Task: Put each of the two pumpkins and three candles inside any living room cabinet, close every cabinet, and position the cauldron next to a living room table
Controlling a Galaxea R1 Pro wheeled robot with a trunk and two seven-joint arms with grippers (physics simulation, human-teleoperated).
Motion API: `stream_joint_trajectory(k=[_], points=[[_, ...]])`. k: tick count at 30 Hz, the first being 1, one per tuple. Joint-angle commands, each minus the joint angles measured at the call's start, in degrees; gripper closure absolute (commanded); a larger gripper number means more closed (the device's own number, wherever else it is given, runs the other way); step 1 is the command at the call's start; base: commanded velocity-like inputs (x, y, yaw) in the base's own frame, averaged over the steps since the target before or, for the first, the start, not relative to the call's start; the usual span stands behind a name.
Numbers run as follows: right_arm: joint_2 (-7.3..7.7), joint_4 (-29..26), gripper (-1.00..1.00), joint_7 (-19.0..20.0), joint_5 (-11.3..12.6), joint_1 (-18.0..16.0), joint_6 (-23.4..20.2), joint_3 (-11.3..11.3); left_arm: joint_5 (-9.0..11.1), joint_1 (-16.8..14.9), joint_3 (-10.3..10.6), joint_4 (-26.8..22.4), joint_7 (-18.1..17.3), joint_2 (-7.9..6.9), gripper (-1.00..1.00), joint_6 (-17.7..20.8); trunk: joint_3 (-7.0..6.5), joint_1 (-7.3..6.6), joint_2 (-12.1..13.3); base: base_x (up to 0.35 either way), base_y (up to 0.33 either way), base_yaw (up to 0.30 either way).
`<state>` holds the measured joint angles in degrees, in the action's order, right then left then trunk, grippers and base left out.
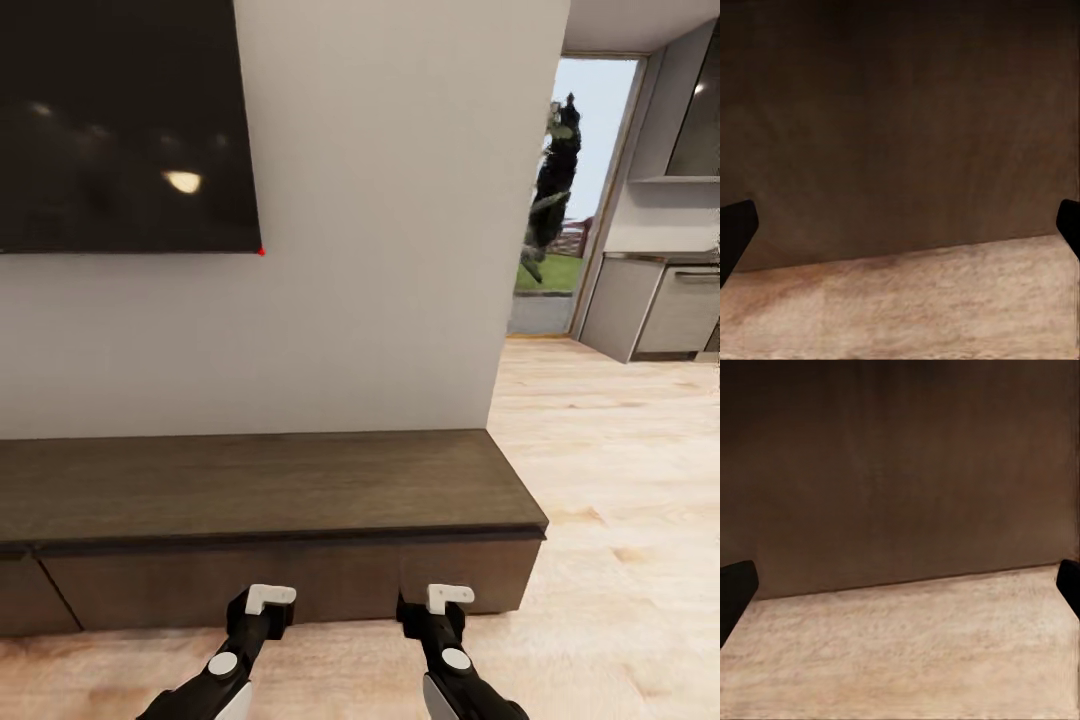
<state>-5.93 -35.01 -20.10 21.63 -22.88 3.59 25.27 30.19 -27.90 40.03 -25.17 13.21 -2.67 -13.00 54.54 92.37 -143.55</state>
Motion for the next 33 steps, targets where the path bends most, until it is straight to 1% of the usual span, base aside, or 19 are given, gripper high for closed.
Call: stream_joint_trajectory(k=[1, 7, 10, 17, 25, 33], points=[[0.04, 0.0, -1.00, -0.4, 0.6, -0.1, 0.4, 0.4, 0.4, -0.1, 0.5, -0.1, 0.4, -0.06, -1.00, -0.2, 0.05, -0.05, 0.0, -0.344, 0.000, 0.000], [0.04, 0.0, -1.00, -0.4, 0.6, -0.1, 0.4, 0.4, 0.4, -0.1, 0.5, -0.1, 0.4, -0.06, -1.00, -0.2, 0.05, -0.05, 0.0, -0.324, 0.000, 0.000], [0.04, 0.0, -1.00, -0.4, 0.6, -0.1, 0.4, 0.4, 0.4, -0.1, 0.5, -0.1, 0.4, -0.07, -1.00, -0.2, 0.05, -0.05, 0.0, -0.176, 0.000, 0.000], [0.05, -0.1, -1.00, 1.7, 0.5, -0.1, 0.3, 0.3, 0.5, -0.1, 0.5, -0.1, -0.1, -0.11, -1.00, -0.1, 0.05, -0.05, 0.0, -0.033, 0.000, 0.000], [0.11, -0.1, -1.00, 2.1, 0.5, -0.1, 0.4, 0.3, 0.6, -0.1, 0.5, -0.2, -0.4, -0.14, -1.00, -0.1, 0.05, -0.05, 0.0, -0.002, 0.000, 0.000], [0.05, -0.1, -1.00, 2.2, 0.6, -0.1, 0.3, 0.3, 0.7, -0.1, 0.4, -0.1, -0.4, -0.13, -1.00, 0.2, -1.72, -0.26, 0.1, 0.000, 0.000, 0.000]])
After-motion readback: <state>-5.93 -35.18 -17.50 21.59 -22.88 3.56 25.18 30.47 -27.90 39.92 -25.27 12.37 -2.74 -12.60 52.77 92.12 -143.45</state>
